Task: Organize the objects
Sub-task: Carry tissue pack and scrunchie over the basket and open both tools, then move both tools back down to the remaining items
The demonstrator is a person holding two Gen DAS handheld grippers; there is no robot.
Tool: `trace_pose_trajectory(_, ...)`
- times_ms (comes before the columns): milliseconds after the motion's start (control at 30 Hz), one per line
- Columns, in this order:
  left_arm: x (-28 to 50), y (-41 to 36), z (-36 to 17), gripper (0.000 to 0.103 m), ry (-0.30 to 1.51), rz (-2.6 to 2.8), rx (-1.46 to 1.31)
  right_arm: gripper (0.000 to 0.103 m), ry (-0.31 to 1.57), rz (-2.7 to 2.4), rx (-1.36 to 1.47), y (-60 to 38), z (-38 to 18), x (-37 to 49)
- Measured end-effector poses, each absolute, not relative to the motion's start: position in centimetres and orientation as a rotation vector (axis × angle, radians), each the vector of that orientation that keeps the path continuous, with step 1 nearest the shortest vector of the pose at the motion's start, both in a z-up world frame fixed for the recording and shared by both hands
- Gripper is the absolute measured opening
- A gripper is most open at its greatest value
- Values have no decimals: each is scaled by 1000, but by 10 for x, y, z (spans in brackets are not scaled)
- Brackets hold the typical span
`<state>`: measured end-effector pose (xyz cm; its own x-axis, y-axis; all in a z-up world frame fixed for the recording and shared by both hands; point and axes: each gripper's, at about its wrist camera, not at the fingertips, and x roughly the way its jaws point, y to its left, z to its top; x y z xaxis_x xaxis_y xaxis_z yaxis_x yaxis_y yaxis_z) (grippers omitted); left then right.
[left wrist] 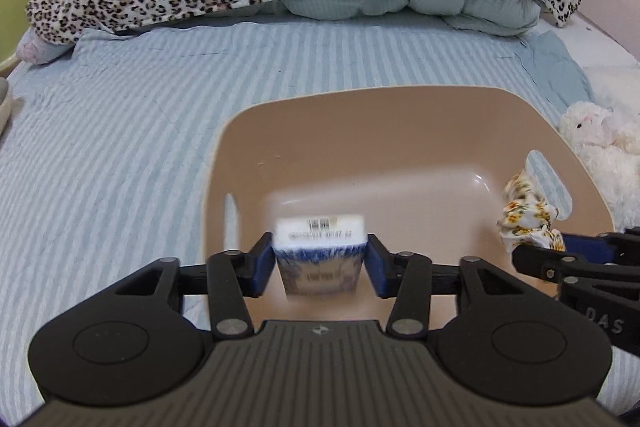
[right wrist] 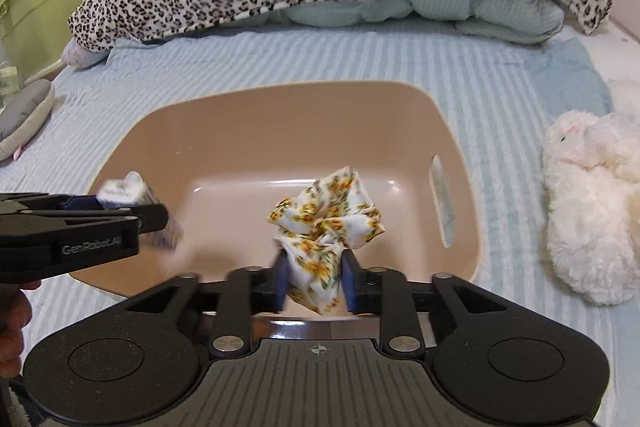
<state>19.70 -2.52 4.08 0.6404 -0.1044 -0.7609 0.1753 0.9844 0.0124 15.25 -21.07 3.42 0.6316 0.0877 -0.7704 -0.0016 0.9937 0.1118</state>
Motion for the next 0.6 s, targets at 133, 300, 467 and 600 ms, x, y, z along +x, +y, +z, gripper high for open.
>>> trace_pose_trajectory(133,181,-13,61,77,813,-152,81,65,845,46,62,-209,52,139)
trace_pose_trajectory(300,161,2,75,88,801,-164,93,84,842,42,111,-216,65,118)
trace_pose_trajectory(467,141,21,74,90,843,-159,77,98,883,40,133,-216,61,98)
trace_pose_trajectory(600,126,39,67,90,868,-147,58,103,909,29,97,-209,52,85)
